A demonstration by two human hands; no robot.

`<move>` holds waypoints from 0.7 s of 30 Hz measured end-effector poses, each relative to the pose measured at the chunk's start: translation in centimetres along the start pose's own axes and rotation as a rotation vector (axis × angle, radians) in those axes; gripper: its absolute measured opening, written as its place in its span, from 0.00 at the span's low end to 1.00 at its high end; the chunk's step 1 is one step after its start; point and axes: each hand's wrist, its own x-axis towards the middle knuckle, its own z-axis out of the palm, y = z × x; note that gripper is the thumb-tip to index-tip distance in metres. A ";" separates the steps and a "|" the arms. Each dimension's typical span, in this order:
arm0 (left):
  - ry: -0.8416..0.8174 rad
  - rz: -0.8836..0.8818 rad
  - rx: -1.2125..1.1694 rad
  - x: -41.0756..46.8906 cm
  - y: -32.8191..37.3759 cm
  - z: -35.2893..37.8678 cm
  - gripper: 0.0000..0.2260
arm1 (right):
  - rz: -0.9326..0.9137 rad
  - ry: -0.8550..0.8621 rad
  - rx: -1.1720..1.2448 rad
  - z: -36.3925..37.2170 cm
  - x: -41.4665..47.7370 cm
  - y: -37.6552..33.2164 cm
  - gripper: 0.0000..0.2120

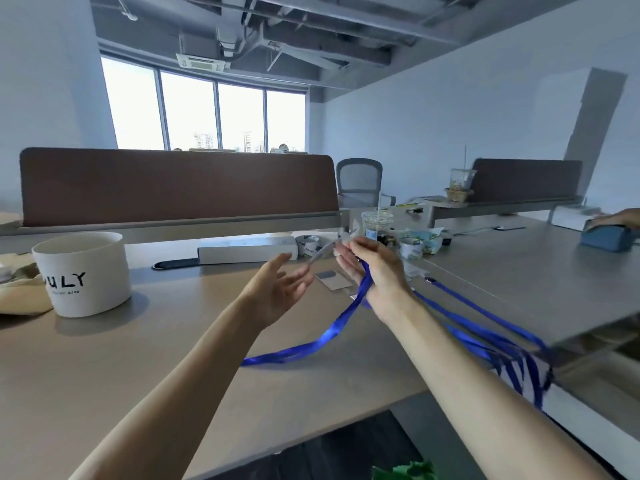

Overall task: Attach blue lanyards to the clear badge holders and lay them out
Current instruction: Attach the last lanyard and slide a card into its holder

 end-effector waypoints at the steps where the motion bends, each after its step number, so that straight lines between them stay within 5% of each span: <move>1: -0.016 0.007 0.038 0.0 0.0 0.5 0.18 | -0.009 0.002 0.004 -0.2 0.2 -0.3 0.05; 9: -0.082 -0.043 0.314 1.2 -0.7 2.0 0.10 | -0.005 -0.023 -0.118 -1.9 1.3 0.2 0.05; 18: 0.179 0.110 0.292 4.1 -1.9 -0.1 0.11 | 0.046 -0.018 -0.378 -3.3 3.4 3.4 0.05; 21: 0.322 0.195 0.452 5.9 -2.1 -1.8 0.10 | 0.157 0.045 -0.569 -4.1 4.2 4.7 0.04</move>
